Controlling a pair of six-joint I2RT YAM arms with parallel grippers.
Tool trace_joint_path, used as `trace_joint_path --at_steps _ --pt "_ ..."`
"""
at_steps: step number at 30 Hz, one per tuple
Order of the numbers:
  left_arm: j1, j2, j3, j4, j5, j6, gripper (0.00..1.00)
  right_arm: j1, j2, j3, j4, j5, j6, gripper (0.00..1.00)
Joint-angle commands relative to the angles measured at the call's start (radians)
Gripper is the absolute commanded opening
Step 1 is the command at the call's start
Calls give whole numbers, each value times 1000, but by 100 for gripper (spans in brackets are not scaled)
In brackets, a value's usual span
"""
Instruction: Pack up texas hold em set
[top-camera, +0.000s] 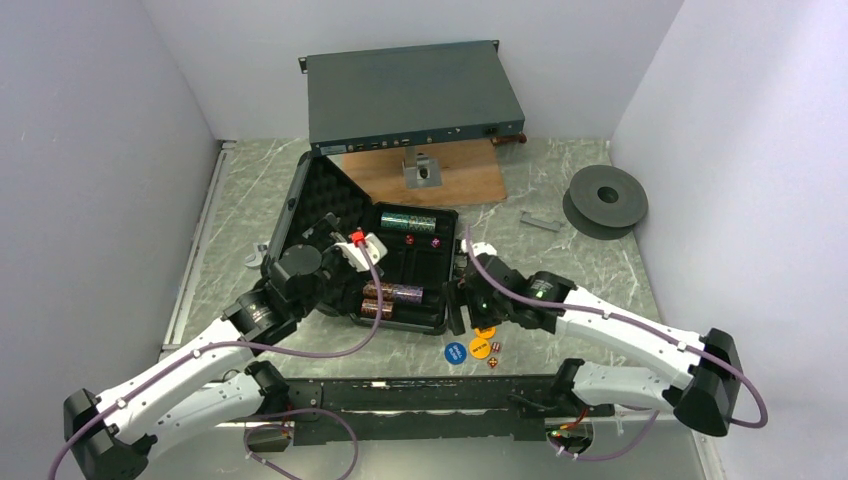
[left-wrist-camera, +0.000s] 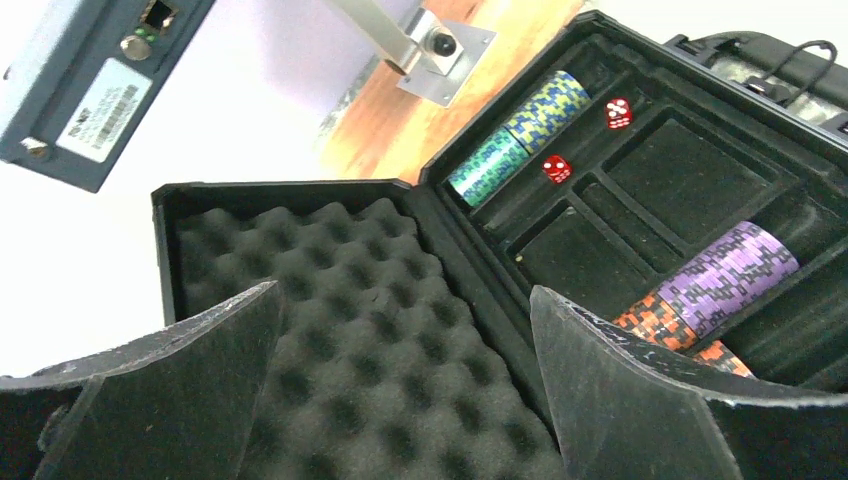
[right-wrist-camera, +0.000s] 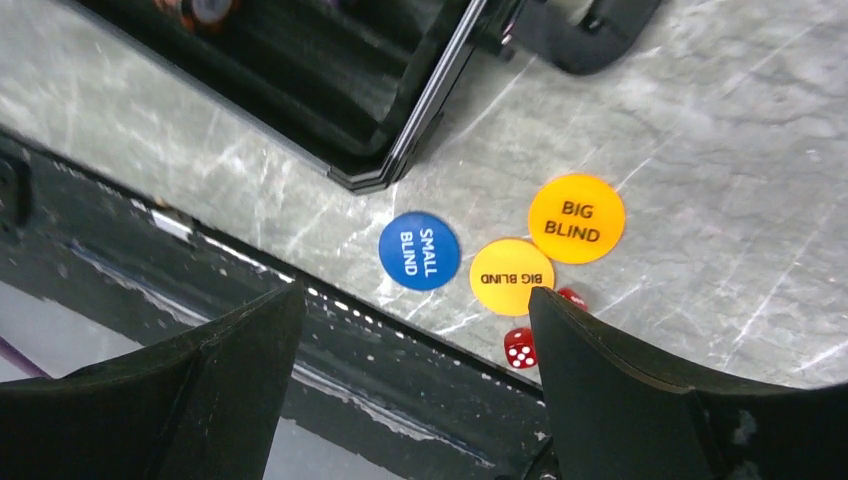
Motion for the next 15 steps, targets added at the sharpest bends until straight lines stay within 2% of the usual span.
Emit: trace_joint_path --at_steps 1,5,9,15 --pt "9 -32 34 58 -67 -28 100 91 31 -43 86 5 -74 85" --pt "12 -34 36 56 -89 -27 100 174 73 -96 201 22 -142 86" --pt "12 -44 33 62 -116 -21 100 205 148 -106 287 25 -210 85" --pt "17 -61 28 67 -112 -19 100 217 259 -96 318 44 -269 77"
